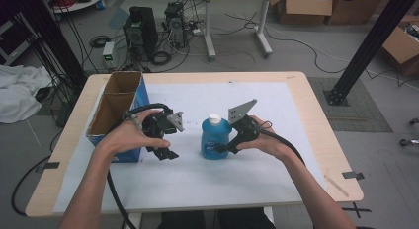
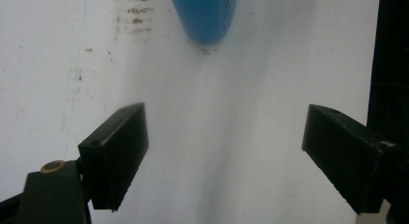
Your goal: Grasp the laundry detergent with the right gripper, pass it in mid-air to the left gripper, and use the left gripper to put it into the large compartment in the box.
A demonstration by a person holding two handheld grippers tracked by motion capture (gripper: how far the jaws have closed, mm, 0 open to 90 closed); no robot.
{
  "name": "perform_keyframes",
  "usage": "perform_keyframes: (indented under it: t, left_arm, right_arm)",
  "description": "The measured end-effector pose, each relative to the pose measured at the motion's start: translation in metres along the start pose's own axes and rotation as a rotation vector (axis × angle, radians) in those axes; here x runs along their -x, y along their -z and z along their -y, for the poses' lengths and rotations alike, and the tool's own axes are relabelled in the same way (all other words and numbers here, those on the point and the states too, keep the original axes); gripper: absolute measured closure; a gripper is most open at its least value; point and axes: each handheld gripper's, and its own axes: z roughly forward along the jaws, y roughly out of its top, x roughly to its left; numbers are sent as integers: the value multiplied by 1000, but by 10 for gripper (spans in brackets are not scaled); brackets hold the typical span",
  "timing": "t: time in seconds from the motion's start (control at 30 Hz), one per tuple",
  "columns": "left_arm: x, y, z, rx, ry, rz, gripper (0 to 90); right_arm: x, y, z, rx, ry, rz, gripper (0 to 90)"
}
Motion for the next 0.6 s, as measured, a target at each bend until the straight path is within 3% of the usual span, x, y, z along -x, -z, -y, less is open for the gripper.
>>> perform_keyframes:
  t: [0.6]
  left_arm:
    - [1,-1,1,-1,0,0,172]
  right_arm:
    - [0,-2,-2,1,10,-2,319]
